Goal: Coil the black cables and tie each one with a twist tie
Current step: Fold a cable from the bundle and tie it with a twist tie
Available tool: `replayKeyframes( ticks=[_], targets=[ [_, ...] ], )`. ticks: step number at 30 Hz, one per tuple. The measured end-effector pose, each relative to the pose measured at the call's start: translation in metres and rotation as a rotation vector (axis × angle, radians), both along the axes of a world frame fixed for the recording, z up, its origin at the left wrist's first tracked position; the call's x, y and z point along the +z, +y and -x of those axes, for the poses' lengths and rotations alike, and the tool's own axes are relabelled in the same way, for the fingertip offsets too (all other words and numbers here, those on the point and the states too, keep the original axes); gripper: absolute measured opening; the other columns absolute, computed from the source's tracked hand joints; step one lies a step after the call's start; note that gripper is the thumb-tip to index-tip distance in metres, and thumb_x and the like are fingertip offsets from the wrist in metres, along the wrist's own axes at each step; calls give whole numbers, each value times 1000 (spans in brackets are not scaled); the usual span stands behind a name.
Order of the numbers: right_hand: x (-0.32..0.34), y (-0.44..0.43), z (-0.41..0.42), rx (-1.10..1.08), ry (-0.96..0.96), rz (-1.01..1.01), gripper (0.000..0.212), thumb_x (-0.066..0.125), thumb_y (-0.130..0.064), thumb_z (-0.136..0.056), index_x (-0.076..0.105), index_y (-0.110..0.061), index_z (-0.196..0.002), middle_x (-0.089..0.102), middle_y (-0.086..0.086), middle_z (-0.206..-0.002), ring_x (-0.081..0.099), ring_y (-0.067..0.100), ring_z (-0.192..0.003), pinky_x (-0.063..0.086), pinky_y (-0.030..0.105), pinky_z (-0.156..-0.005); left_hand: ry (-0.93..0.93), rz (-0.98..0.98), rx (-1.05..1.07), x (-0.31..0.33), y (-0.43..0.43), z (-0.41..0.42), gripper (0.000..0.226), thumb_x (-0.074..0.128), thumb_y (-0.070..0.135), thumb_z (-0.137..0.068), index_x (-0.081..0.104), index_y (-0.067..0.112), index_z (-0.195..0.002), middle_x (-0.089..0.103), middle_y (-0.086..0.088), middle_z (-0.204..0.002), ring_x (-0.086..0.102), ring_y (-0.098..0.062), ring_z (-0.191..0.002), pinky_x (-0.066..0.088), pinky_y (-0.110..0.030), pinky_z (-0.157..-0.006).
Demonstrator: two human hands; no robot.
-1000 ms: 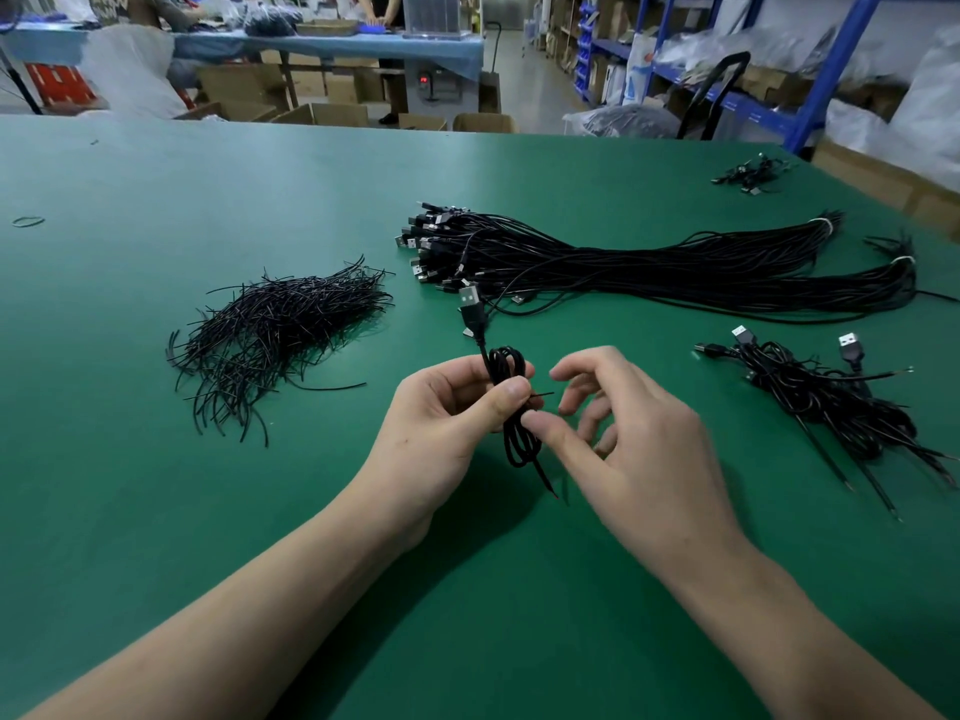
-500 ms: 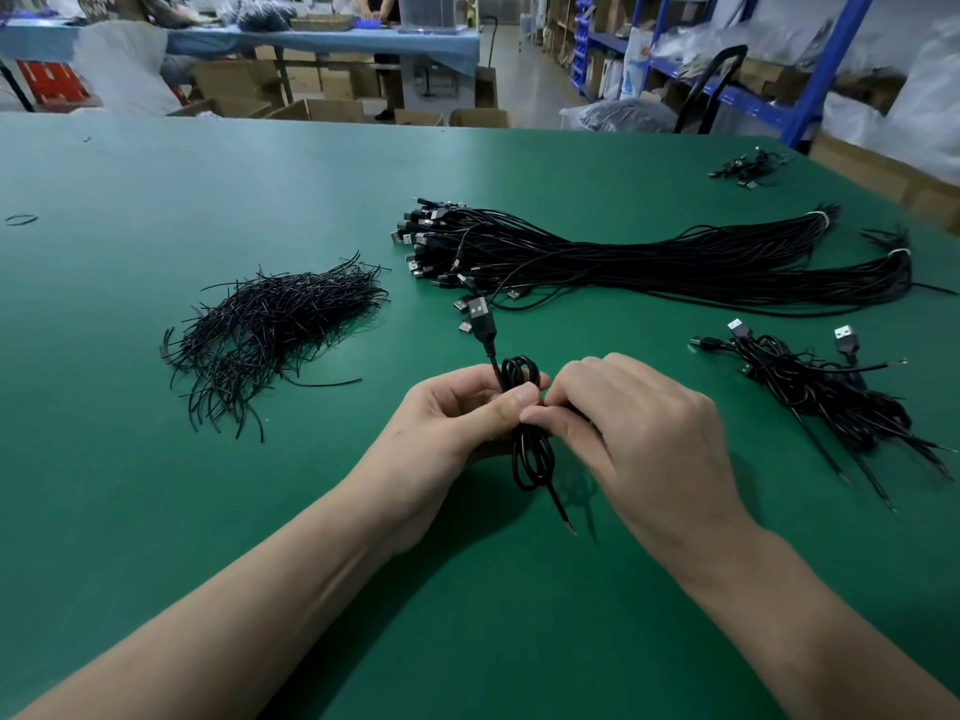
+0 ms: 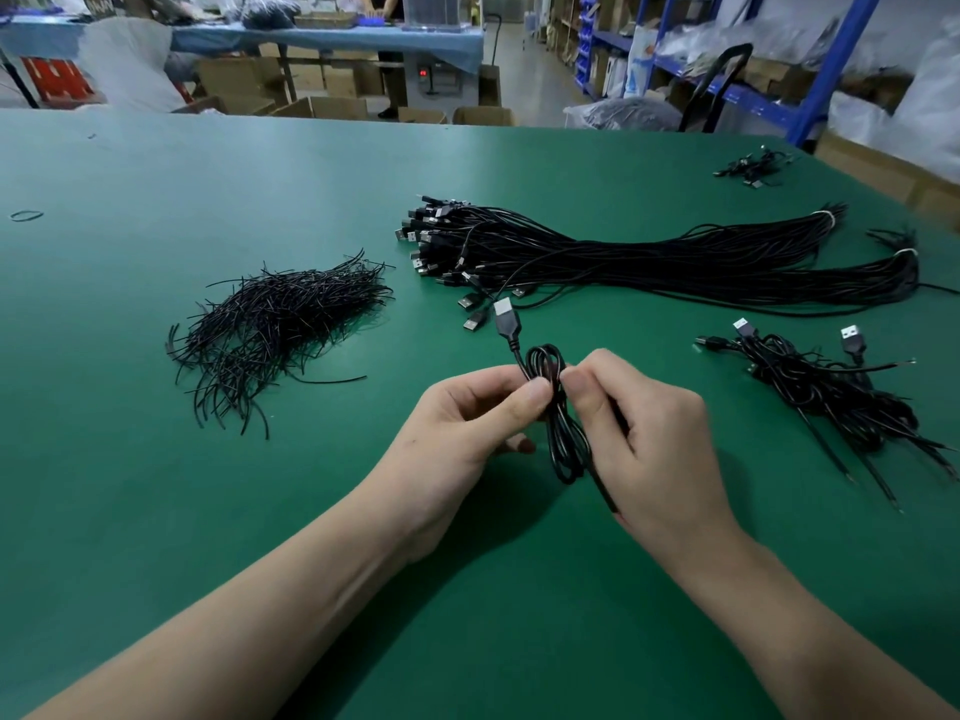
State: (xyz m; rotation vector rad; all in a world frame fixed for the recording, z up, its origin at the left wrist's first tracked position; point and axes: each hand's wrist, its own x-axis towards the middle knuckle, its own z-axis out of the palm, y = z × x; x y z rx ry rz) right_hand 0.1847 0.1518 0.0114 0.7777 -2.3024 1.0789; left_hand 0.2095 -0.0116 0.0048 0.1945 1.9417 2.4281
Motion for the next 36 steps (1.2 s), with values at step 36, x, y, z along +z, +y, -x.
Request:
replayKeyframes(
  ticks=[36],
  targets=[
    [3,-1,-3,-10,-28,7,31,51,-29,-103,54,-15,-76,35,-12,-53,36,12,-49,33,37,-48,37,395,62,10,-1,-3,41,63,53,-93,73,15,-86,67,-7,-71,59,-13,-63,47,-28,-58]
  ],
)
